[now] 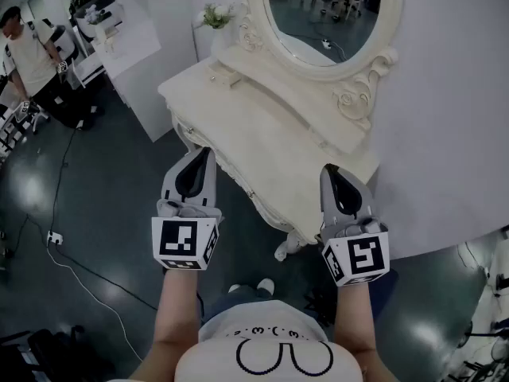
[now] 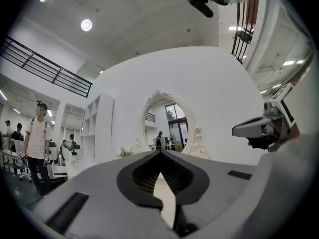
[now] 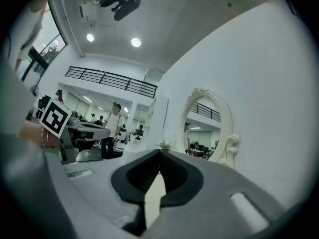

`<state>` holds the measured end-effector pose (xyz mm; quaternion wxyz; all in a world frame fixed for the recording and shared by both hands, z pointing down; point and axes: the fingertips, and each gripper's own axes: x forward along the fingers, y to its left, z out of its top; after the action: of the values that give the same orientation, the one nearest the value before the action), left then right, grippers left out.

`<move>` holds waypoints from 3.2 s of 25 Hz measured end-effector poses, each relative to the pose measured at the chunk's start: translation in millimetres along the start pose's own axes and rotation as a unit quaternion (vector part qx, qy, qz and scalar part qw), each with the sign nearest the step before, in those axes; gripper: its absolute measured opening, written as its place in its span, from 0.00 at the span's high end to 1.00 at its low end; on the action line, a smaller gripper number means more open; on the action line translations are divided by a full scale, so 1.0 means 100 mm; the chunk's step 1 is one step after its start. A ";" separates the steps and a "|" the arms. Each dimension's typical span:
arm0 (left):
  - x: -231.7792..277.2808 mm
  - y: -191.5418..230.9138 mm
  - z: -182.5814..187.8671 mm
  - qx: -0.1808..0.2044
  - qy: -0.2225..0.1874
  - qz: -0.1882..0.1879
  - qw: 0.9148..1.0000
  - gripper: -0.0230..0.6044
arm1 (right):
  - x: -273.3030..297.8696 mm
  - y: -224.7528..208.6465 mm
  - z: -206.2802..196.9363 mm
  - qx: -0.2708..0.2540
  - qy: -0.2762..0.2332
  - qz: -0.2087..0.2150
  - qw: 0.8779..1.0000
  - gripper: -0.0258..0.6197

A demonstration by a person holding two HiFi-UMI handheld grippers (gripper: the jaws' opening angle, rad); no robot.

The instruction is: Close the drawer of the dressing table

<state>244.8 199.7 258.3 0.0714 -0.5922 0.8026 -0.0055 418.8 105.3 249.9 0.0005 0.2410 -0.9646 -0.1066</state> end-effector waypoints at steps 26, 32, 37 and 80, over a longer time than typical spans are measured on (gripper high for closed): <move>0.65 1.02 -0.41 0.016 0.029 -0.039 0.999 0.97 | 1.13 0.30 -0.23 0.033 0.005 -0.032 0.999 0.96; 1.08 1.77 -0.53 0.006 0.024 -0.072 0.997 0.97 | 2.02 0.67 -0.22 0.034 0.015 -0.042 0.998 0.96; 1.36 2.39 -0.63 -0.020 0.023 -0.087 0.996 0.97 | 2.62 0.98 -0.20 0.026 0.020 -0.056 0.998 0.96; 4.77 2.90 -2.05 -0.090 0.159 -0.191 0.964 0.96 | 4.83 -0.60 -1.45 0.074 0.112 -0.154 0.979 0.96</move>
<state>-193.6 -182.9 382.7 -0.1133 -0.7300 0.6728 -0.0409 27.3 -200.9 354.9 0.0747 0.3964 -0.9150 -0.0061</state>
